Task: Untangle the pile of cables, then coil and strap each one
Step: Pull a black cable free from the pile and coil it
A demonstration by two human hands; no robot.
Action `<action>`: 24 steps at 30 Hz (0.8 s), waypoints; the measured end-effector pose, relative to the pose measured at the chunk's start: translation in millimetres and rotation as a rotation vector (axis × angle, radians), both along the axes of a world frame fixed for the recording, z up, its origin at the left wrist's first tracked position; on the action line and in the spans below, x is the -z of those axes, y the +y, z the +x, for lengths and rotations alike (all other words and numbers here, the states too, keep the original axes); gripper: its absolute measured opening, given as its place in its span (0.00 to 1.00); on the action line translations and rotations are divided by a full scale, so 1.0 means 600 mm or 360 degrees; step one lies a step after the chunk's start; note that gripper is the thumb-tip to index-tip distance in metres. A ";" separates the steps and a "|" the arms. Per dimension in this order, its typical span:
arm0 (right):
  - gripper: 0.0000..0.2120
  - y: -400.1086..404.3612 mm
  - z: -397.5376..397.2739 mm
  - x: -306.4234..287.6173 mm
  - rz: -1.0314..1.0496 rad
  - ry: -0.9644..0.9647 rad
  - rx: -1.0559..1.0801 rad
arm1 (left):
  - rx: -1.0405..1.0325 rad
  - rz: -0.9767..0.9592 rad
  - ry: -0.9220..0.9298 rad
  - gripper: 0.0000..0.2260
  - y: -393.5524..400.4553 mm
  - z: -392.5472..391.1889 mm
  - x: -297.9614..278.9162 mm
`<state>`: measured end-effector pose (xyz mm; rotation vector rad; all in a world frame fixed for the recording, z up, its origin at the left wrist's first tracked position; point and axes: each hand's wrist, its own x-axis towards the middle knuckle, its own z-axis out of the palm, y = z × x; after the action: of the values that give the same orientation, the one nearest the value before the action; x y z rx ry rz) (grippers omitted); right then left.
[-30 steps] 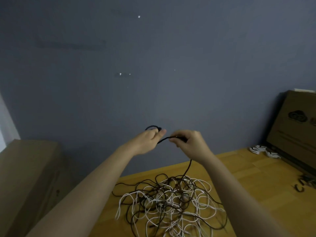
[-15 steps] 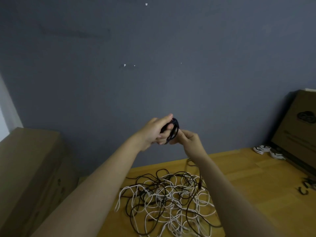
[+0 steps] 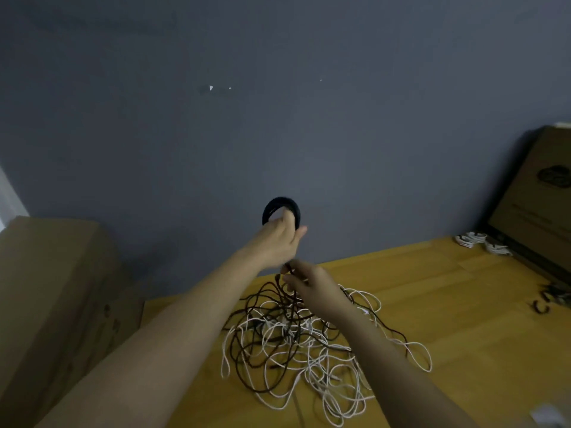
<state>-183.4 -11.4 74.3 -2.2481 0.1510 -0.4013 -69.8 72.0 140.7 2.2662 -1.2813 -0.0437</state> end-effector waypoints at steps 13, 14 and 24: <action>0.17 -0.073 -0.049 0.044 -0.0151 0.0367 0.0200 | 0.0209 0.0453 0.0368 0.13 0.057 0.013 0.067; 0.18 -0.060 -0.050 0.046 -0.0024 0.0355 0.0162 | 0.0174 0.0338 0.0371 0.13 0.055 0.010 0.072; 0.06 -0.004 -0.043 0.067 0.0513 0.0032 0.0174 | -0.0221 -0.0751 0.0881 0.11 0.041 -0.016 0.020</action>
<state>-208.9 -13.9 34.0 -1.9316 0.3267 -0.3831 -79.2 96.4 128.8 1.7570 -0.7445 -0.2695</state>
